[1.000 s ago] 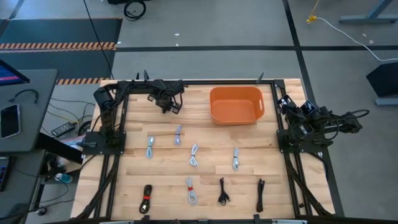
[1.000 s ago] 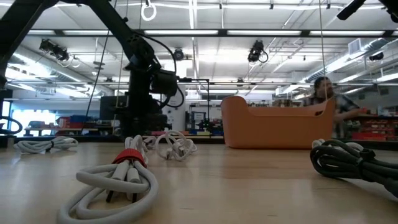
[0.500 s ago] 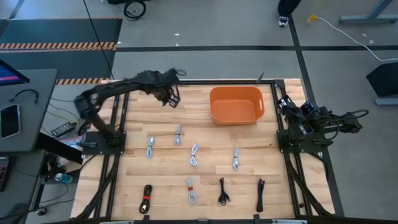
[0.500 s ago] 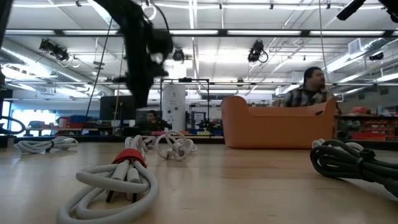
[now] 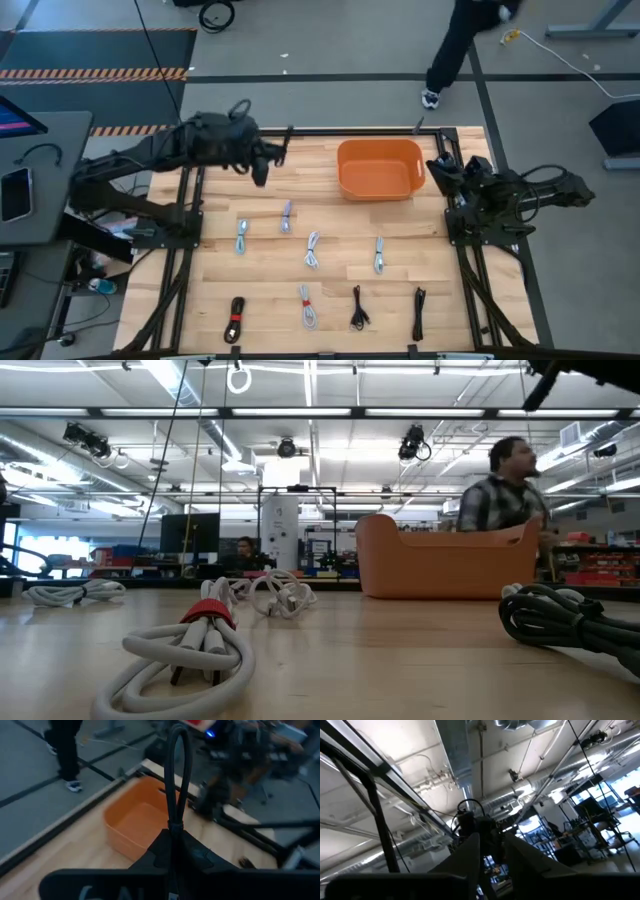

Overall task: Pick and place USB-C Cables
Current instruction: Put the black USB cable into the orange bin

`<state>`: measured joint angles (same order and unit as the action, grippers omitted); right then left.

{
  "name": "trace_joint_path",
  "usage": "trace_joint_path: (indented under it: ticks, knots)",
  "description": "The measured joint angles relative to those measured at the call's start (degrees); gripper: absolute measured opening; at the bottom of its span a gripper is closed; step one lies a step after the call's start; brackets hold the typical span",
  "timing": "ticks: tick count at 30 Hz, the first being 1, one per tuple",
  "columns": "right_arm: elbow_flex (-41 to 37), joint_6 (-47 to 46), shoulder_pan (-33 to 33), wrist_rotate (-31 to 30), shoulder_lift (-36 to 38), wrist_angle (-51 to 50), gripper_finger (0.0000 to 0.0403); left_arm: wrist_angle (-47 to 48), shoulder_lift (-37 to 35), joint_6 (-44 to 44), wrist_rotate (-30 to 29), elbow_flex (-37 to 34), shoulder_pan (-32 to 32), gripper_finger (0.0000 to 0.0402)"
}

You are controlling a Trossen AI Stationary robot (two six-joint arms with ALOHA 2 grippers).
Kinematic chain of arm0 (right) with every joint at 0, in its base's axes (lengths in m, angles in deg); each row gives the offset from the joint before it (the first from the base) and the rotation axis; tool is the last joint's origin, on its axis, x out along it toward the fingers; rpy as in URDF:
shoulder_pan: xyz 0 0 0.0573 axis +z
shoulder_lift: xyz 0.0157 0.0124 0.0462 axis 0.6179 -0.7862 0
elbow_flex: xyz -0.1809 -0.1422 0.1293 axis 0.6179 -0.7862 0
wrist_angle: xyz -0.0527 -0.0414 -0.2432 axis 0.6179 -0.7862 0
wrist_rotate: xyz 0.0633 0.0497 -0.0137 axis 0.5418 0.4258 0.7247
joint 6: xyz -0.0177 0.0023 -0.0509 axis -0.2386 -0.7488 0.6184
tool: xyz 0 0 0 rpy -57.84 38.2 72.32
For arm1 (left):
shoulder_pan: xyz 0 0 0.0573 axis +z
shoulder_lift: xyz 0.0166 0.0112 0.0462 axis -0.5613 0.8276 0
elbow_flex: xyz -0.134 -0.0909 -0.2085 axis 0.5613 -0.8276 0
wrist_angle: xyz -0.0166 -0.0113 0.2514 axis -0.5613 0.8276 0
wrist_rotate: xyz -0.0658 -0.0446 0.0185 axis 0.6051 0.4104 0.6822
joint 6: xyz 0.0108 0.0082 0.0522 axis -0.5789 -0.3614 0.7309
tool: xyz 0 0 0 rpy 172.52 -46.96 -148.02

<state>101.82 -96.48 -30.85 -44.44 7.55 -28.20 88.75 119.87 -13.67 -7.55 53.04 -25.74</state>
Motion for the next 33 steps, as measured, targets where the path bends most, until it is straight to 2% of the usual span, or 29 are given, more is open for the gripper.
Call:
trace_joint_path:
  ticks: [5, 12, 15, 21, 33]
  knots:
    - [11.4, 2.2, -0.7, -0.2, -12.6, -3.8, 0.0144, -0.9, 1.8, -0.9, -0.1, 0.1, -5.4, 0.0018]
    - [29.4, 0.2, -4.5, -0.3, -27.6, -25.0, 0.0191, -7.3, 4.8, -0.6, -0.1, 0.2, -10.4, 0.0018]
    - [35.0, 0.1, -6.0, 1.5, -33.9, -29.2, 0.0205, -7.4, 5.2, -0.2, -0.1, -0.2, -11.8, 0.0018]
    - [42.9, 0.9, -8.1, 9.7, -43.8, -29.0, 0.0221, -8.5, 5.5, 0.3, -0.1, 0.0, -13.2, 0.0017]
    - [53.8, 1.0, -8.6, 19.3, -57.5, -29.2, 0.0222, -8.5, 5.5, 2.4, -0.1, 0.0, -13.6, 0.0017]
